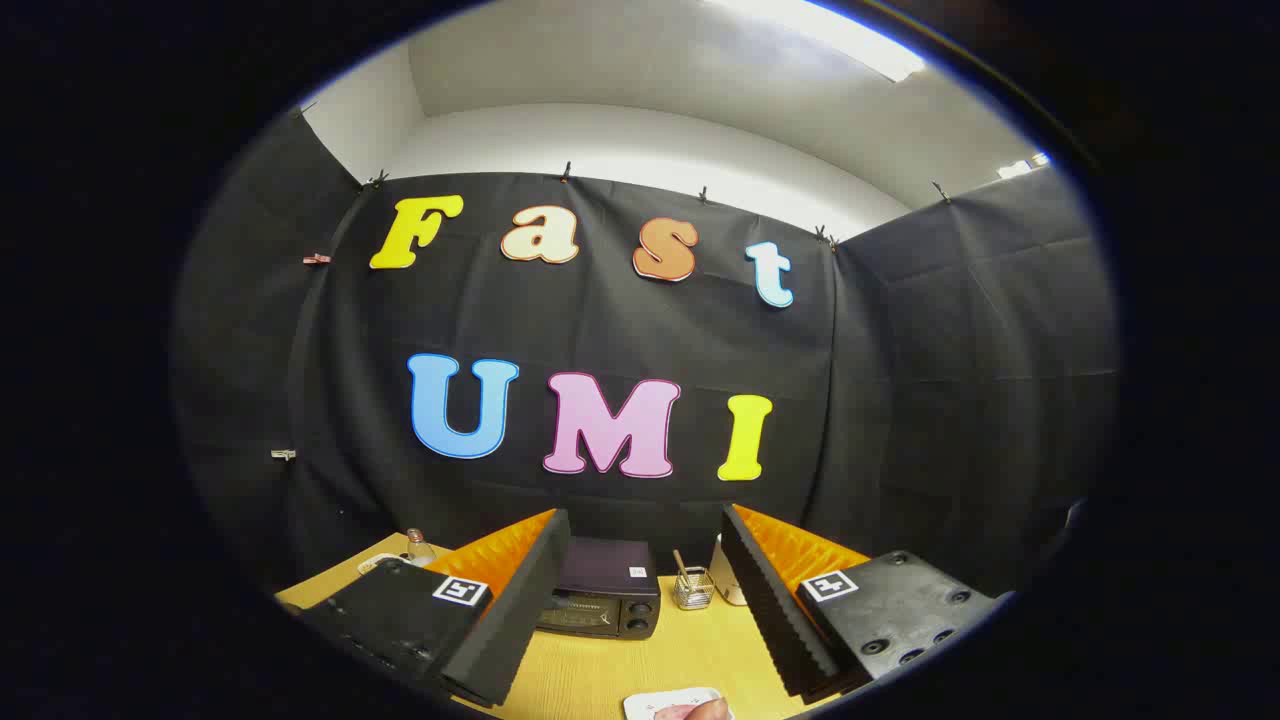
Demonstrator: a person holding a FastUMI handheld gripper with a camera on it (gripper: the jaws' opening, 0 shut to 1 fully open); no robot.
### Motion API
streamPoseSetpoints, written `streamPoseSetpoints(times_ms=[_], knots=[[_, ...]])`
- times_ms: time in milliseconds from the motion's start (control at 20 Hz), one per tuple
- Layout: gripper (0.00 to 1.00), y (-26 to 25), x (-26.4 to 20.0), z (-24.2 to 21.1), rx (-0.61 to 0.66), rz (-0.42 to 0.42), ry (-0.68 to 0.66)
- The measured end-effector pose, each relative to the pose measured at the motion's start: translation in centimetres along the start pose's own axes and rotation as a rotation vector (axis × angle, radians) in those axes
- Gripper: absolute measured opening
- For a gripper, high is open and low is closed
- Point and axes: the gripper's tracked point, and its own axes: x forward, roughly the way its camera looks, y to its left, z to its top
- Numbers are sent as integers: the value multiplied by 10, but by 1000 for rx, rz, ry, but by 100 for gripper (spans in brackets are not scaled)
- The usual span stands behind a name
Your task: Open the toaster oven, put the food inside, and close the toaster oven door.
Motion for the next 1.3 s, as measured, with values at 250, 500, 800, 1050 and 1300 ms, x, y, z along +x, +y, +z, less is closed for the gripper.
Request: streamPoseSetpoints(times_ms=[250,500,800,1050,1300], knots=[[98,-3,0,-2,-1,-7,7],[97,-4,-1,-3,-3,-12,7],[97,-3,-1,-4,-5,-11,12],[97,1,-1,-5,-3,-9,13],[97,27,11,-19,18,24,46]])
